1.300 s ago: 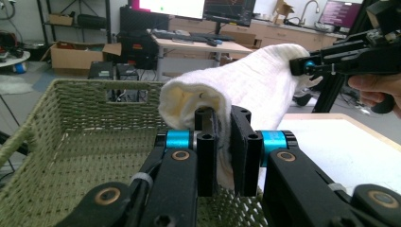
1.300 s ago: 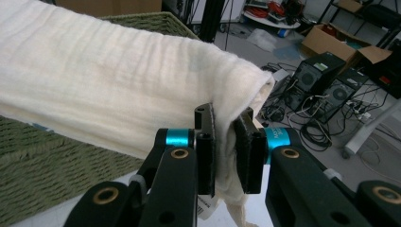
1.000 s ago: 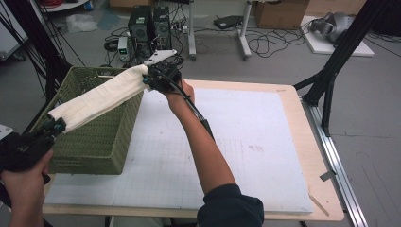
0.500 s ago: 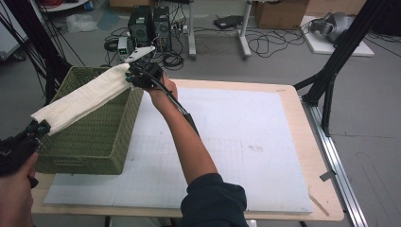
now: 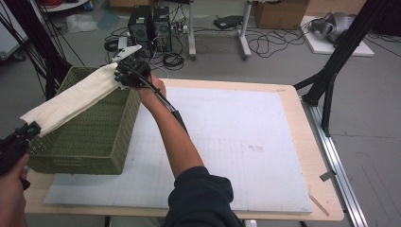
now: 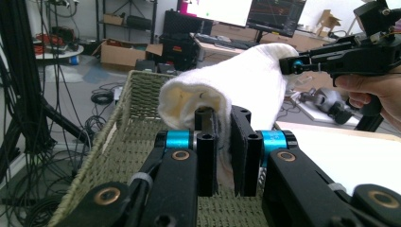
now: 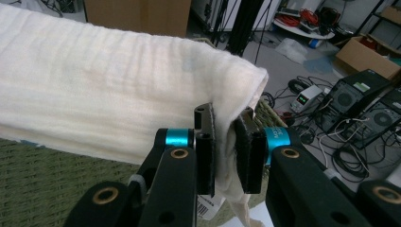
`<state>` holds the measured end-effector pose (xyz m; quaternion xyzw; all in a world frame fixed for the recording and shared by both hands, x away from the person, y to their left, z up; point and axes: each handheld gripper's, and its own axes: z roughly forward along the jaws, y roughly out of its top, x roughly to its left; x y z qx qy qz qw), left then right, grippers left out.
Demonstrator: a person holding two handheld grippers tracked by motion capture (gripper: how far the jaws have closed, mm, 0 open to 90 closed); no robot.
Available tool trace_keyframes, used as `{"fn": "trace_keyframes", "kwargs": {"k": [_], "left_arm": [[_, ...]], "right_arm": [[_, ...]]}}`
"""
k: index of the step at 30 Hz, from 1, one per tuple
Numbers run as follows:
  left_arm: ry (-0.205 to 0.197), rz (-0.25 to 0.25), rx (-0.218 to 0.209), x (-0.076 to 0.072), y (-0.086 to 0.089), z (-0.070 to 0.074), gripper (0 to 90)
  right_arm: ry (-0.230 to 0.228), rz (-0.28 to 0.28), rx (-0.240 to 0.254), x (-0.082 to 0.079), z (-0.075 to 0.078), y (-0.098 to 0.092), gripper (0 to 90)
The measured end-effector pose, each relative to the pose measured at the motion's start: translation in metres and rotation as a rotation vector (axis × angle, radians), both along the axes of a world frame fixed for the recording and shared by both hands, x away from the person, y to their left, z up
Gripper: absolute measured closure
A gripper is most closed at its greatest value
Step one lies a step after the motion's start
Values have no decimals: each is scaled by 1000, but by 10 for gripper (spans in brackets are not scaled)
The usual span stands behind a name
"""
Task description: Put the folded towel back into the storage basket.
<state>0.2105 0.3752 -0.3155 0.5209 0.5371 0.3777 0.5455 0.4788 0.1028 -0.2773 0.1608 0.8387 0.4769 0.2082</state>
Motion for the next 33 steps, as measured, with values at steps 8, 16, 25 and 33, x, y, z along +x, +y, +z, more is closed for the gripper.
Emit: {"fn": "trace_keyframes", "kwargs": {"k": [8,16,25,33], "left_arm": [[5,30,-15,-2,9,-4,816],[34,52,-14,4,14,-9,673],[24,76,-37,4,15,-8,384],[0,22,-50,6,9,-6,378]], "right_arm": [[1,13,0,3,-3,17,805],[2,2,-12,9,-11,27,796],[26,-69,-23,15,-23,24,501],[11,-72,9,10,-13,8,480]]}}
